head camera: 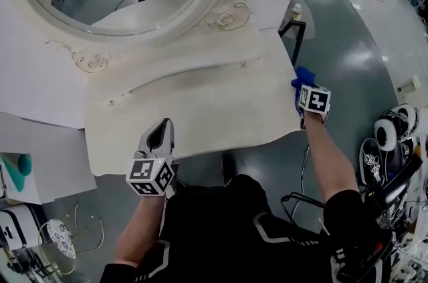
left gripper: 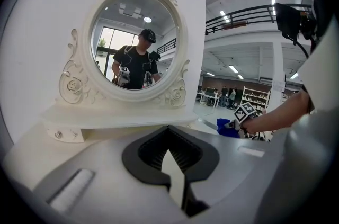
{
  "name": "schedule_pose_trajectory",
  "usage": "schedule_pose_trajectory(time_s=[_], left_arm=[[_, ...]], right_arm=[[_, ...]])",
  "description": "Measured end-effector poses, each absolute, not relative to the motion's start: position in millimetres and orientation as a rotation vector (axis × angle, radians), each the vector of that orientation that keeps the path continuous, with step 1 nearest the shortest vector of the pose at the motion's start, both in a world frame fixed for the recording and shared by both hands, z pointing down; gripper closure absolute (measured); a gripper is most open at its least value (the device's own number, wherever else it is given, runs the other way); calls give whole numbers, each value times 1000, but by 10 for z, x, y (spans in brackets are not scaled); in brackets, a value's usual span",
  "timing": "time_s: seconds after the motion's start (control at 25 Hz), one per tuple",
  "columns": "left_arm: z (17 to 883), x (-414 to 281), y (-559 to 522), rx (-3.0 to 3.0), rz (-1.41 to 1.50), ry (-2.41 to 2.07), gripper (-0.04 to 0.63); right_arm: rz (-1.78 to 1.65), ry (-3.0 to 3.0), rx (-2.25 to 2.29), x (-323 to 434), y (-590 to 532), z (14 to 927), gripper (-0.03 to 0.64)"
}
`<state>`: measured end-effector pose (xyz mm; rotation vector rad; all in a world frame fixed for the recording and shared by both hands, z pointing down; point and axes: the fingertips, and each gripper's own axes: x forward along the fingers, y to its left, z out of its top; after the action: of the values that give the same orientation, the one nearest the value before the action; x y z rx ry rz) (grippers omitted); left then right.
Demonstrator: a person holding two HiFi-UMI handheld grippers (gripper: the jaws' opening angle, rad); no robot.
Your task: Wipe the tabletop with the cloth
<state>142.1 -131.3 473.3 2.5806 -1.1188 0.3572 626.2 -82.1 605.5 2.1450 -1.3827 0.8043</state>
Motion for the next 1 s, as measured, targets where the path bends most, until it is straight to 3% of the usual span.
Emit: schedule_pose_trajectory(time_s=[0.2, 0.48, 0.76, 1.0], left_arm=[[4757, 777, -1306, 2523, 295, -1206, 588], [4771, -587, -1205, 2410, 219, -1385, 588], [4782, -2111, -794, 2257, 151, -1603, 588], [4853, -3224, -390, 2139, 119, -1741, 588]], right_arm=[[704, -1683, 2068, 5054, -1194, 5491, 534], [708, -2131, 1768, 2513, -1614, 5021, 534], [755, -2416, 1302, -130, -1849, 4995, 534], [788, -2476, 1072, -1798, -1914, 5268, 534]])
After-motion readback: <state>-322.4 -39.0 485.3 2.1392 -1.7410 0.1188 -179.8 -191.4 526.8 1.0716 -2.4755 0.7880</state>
